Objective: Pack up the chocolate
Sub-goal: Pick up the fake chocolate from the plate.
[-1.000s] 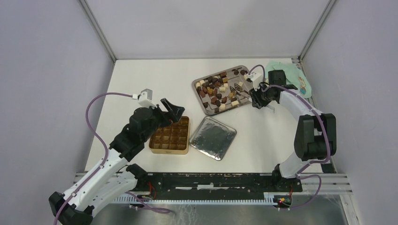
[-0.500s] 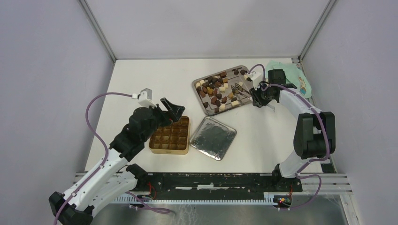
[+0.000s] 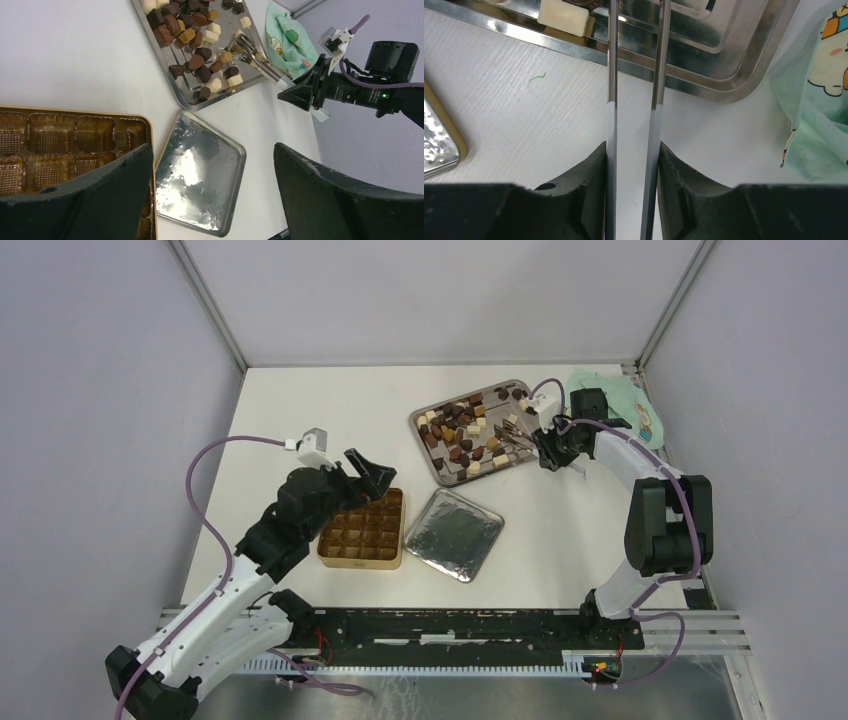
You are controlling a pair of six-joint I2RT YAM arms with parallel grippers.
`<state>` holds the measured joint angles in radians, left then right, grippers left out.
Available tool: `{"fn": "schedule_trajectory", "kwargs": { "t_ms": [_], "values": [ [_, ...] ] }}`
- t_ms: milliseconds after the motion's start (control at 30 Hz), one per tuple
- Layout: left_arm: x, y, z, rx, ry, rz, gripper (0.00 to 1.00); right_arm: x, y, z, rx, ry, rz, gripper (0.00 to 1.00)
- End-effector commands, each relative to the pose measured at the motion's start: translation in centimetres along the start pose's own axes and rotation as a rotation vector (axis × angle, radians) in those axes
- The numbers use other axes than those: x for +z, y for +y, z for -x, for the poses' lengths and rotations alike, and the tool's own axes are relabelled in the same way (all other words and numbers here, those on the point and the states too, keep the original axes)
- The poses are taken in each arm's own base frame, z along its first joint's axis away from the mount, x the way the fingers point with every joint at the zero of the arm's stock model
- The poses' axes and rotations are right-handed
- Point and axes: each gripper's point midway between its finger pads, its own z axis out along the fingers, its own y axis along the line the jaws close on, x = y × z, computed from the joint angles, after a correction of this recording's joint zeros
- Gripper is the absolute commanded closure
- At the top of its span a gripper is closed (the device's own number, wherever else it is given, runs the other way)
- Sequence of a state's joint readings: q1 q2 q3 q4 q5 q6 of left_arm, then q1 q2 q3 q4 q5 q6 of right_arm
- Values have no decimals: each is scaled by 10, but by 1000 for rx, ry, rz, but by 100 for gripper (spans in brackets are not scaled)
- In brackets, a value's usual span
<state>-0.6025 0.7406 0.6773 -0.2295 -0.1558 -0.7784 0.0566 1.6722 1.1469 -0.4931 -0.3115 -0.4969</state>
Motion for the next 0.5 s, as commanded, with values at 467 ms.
{"fn": "schedule_trajectory", "kwargs": {
  "t_ms": [467],
  "values": [
    [-16, 49, 20, 93, 3, 360, 6, -39, -4, 36, -72, -168, -61, 94]
  ]
}}
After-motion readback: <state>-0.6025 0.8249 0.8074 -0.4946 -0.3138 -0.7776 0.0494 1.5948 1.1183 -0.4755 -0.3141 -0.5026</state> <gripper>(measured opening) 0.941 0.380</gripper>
